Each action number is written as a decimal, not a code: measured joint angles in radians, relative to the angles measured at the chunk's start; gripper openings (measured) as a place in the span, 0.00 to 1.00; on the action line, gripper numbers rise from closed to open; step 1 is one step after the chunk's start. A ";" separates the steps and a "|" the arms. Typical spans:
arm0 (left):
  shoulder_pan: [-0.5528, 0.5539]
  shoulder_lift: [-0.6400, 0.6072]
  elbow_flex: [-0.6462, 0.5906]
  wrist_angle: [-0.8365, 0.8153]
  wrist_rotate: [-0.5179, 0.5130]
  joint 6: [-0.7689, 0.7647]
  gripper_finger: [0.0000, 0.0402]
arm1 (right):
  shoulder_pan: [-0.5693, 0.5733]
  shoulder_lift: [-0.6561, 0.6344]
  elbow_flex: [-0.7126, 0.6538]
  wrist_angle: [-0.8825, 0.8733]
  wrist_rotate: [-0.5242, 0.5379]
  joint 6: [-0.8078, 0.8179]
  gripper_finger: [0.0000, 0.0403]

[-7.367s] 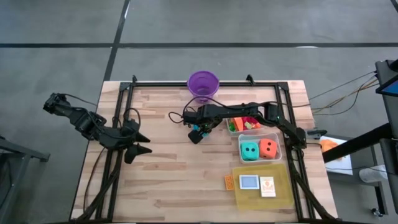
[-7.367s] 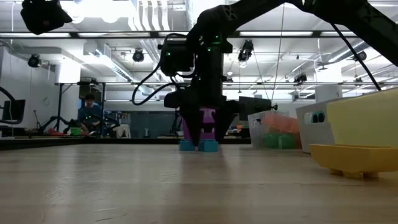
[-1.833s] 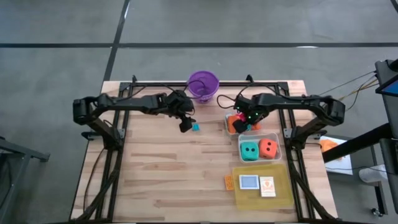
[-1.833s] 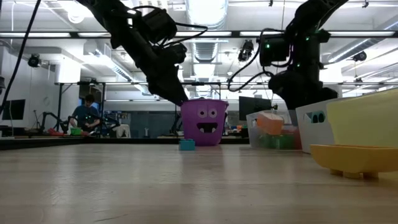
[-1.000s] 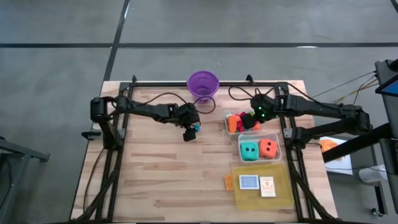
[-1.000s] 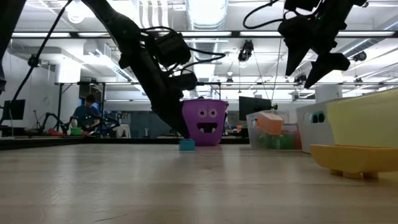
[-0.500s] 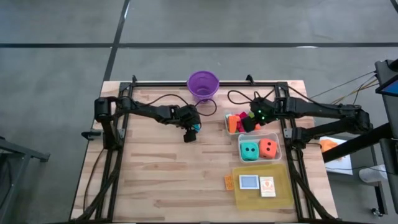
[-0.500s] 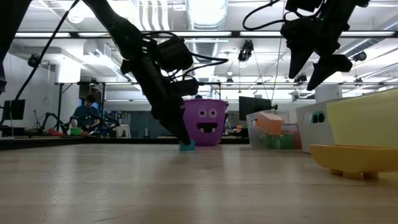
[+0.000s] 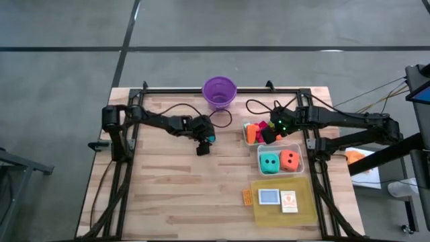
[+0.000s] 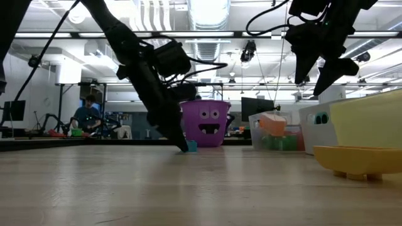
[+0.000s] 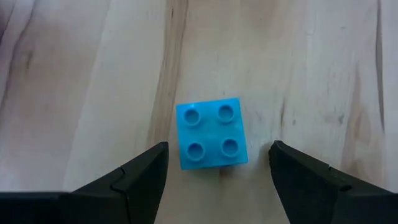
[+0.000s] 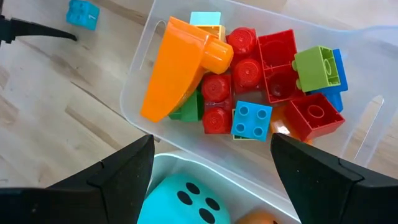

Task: Pick & Place Toys
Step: Put the blue game piece into the transparent bin

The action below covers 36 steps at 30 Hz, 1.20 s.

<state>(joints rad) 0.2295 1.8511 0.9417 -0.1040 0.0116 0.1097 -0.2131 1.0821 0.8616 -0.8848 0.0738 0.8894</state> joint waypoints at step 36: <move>-0.020 0.035 0.002 0.065 -0.019 -0.016 0.37 | 0.000 0.000 0.000 0.001 -0.003 -0.002 0.78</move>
<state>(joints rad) 0.2093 1.8858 0.9432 -0.0390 -0.0075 0.0935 -0.2131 1.0821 0.8616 -0.8841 0.0711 0.8871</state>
